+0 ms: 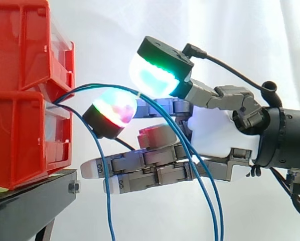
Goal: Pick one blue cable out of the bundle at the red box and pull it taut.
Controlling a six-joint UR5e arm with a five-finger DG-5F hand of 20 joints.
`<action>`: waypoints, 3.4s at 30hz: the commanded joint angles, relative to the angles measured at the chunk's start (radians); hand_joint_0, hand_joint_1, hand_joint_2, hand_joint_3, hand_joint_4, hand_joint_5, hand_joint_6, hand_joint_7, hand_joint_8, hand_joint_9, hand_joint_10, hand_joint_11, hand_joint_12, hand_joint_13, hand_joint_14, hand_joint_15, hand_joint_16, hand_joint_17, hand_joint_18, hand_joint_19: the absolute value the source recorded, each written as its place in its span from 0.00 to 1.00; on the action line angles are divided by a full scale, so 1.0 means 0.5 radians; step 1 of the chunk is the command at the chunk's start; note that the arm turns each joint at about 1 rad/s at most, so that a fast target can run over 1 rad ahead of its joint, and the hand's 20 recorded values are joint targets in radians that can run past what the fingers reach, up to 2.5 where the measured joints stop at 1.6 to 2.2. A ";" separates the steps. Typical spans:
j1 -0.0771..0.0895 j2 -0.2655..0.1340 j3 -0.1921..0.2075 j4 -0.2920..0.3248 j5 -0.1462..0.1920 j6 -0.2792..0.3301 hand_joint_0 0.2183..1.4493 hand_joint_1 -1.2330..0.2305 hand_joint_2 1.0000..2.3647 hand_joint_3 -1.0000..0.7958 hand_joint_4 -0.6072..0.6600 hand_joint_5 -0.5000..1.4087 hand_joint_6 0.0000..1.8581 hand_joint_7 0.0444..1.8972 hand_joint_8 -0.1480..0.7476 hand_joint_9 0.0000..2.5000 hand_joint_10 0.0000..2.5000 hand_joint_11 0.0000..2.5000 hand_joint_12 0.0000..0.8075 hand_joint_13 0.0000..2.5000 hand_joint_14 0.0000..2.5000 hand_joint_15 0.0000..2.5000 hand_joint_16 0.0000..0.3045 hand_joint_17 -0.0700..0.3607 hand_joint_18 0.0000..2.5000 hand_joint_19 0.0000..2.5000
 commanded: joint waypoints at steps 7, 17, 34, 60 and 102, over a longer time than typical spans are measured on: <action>0.000 0.000 0.000 -0.006 0.000 0.007 0.30 0.41 0.00 0.28 0.61 0.15 0.46 0.39 0.57 0.47 0.00 0.49 0.46 0.18 0.00 0.07 0.18 0.46 0.16 0.05; 0.000 0.000 0.000 0.000 0.000 0.014 0.30 0.43 0.00 0.29 0.64 0.15 0.46 0.38 0.66 0.39 0.01 0.27 0.45 0.16 0.00 0.05 0.19 0.46 0.16 0.05; 0.003 0.000 0.003 -0.006 0.000 0.195 0.30 0.44 0.00 0.29 0.64 0.14 0.46 0.38 0.62 0.48 0.00 0.44 0.46 0.17 0.00 0.06 0.19 0.46 0.16 0.05; 0.009 0.000 0.003 -0.070 0.021 0.250 0.34 0.37 0.01 0.40 0.61 0.15 0.48 0.40 0.61 0.39 0.01 0.34 0.46 0.15 0.00 0.05 0.18 0.46 0.16 0.06; 0.018 0.000 0.003 -0.101 0.021 0.256 0.34 0.32 0.01 0.45 0.52 0.16 0.50 0.46 0.60 0.36 0.00 0.37 0.46 0.15 0.00 0.06 0.18 0.45 0.18 0.05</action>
